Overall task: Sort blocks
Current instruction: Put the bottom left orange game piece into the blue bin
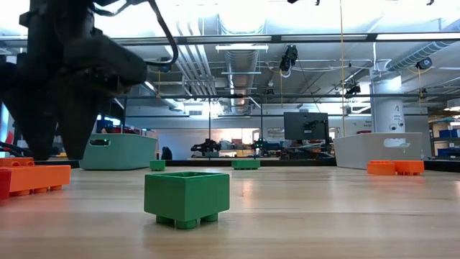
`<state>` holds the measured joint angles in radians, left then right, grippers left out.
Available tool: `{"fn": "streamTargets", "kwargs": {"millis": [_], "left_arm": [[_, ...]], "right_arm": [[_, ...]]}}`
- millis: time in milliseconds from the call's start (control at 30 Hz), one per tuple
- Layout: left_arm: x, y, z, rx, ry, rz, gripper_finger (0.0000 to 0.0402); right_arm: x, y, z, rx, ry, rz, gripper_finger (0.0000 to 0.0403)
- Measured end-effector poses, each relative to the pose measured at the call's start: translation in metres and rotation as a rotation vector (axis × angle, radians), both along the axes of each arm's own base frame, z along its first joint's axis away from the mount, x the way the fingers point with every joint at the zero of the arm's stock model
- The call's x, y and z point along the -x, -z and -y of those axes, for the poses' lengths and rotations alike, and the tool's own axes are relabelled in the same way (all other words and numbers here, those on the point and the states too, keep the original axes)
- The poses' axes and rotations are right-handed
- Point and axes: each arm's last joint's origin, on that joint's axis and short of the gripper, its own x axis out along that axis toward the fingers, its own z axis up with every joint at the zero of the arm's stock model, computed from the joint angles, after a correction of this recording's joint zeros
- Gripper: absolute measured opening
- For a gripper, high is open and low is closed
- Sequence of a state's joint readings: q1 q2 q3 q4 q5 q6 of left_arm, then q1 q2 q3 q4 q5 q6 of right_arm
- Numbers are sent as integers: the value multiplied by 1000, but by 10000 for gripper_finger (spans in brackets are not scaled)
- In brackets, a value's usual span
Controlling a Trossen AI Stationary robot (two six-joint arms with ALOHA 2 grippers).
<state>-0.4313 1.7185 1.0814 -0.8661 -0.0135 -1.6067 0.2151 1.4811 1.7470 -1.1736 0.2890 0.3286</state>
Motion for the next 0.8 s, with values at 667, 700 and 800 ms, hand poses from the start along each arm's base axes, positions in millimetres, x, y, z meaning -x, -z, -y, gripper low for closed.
{"fn": "streamTargets", "kwargs": {"millis": [667,700,800], "left_arm": [[-6,27,6,-30,81,-49,237],[-7,28,7,-30,89,-48,237],[-6,29,9,-36,99,-51,237]], "right_arm": [[0,0,0,-2,3,0,196],[0,0,0,-2,3,0,196],[0,0,0,-2,3,1,196]]}}
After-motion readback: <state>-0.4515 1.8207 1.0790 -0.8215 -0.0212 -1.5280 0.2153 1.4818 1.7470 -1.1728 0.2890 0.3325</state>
